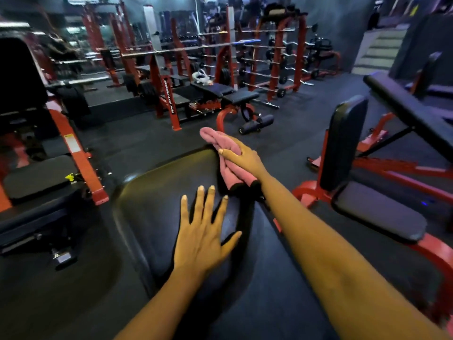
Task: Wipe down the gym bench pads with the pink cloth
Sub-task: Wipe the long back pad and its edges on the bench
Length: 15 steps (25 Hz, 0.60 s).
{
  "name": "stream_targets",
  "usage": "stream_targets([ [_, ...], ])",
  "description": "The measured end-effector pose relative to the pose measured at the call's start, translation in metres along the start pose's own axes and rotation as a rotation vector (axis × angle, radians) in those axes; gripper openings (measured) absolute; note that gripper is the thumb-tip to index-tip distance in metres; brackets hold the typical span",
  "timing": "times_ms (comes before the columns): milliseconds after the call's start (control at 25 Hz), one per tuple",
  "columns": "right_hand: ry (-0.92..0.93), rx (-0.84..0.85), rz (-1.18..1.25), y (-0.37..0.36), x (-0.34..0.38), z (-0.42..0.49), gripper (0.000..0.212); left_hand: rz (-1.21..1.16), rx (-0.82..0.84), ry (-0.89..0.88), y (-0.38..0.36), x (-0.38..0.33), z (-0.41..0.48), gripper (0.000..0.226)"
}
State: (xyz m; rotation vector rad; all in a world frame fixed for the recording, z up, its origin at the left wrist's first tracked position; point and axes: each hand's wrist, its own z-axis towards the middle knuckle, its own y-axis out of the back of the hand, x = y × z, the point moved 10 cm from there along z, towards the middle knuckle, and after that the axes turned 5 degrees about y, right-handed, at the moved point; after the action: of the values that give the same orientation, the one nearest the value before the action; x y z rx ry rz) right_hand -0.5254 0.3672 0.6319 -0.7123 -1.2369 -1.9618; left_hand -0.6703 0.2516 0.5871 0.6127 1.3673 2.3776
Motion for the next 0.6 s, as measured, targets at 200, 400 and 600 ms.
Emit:
stream_targets([
  [200, -0.164, -0.086, 0.121, 0.006, -0.052, -0.065, 0.065, 0.028, 0.002, 0.003, 0.003, 0.0, -0.001, 0.076],
  [400, -0.263, -0.144, 0.052, 0.016, -0.078, -0.155, 0.058, 0.034, 0.048, -0.015, 0.001, 0.0, 0.0, 0.075],
  [600, -0.399, -0.126, -0.013, 0.02, -0.101, -0.245, 0.057, -0.144, 0.046, -0.134, 0.004, -0.054, -0.042, 0.066],
])
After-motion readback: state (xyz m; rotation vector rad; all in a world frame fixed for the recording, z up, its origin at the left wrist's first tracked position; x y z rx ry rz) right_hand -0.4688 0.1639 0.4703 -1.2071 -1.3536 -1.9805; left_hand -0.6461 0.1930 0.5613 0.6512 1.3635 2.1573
